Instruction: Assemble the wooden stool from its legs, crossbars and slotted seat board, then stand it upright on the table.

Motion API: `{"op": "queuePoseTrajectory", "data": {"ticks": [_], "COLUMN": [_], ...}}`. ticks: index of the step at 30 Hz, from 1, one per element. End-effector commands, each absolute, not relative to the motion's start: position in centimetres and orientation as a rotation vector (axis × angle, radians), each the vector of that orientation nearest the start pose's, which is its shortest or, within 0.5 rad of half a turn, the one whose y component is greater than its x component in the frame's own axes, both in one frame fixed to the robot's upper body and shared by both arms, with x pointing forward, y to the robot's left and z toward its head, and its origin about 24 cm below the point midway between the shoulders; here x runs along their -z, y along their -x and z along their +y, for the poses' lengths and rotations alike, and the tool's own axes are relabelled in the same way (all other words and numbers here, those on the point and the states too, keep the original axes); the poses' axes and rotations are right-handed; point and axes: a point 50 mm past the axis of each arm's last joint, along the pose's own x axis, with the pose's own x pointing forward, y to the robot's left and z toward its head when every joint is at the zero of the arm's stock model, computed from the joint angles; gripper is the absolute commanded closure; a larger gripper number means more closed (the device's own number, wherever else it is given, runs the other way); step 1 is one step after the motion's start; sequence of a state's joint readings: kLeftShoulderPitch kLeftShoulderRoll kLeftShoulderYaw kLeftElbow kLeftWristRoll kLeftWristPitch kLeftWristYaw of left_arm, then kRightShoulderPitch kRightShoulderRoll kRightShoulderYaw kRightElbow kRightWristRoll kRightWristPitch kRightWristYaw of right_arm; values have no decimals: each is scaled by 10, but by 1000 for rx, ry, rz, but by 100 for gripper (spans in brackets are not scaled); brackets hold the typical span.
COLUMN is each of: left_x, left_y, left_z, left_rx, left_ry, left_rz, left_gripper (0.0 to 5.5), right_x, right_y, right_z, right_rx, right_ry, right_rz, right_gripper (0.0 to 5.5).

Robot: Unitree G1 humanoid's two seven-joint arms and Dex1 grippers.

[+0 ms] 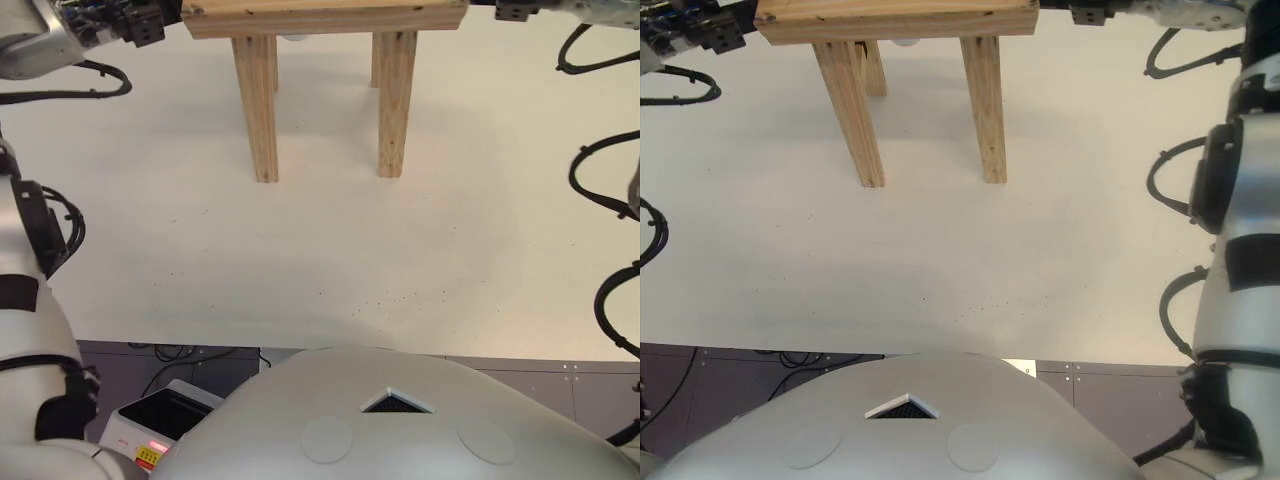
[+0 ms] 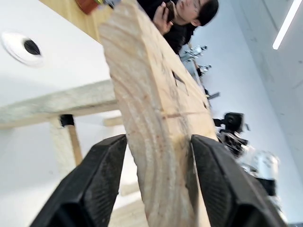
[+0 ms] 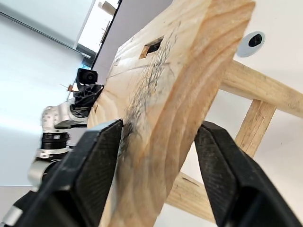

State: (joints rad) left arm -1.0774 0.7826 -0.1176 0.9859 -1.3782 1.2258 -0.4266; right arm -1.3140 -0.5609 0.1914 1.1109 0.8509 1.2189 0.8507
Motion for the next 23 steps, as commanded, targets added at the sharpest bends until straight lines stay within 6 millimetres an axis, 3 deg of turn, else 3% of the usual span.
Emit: {"op": "queuePoseTrajectory", "data": {"ticks": [1,2,5,7,10,12,14,16,18,20,23], "left_x": [-205,-209,-189,-187,-187,-181,-166,-134,-120,-111,-105], "left_y": [-353,-349,-332,-334,-355,-369,-375,-370,-365,-360,-340], "left_z": [267,281,307,319,307,292,288,285,272,262,271], "left_rx": [565,550,471,390,380,342,209,60,8,-52,-118], "left_ry": [1017,1031,1011,957,759,614,553,509,456,424,363], "left_rz": [503,460,491,406,210,75,-86,-152,-202,-227,-261], "left_gripper": [243,231,231,231,231,231,231,231,231,231,231], "right_x": [-199,-201,-191,-184,-142,-111,-79,-58,-52,-60,-68], "right_y": [-374,-373,-366,-363,-366,-369,-369,-368,-370,-379,-389], "right_z": [-188,-199,-236,-252,-261,-258,-251,-232,-215,-199,-173], "right_rx": [-799,-790,-681,-635,-518,-397,-257,-198,-172,-106,-110], "right_ry": [-704,-720,-761,-772,-641,-616,-484,-471,-465,-463,-389], "right_rz": [748,715,663,618,552,450,348,267,212,164,227], "right_gripper": [211,189,141,113,113,113,113,113,113,113,113]}}
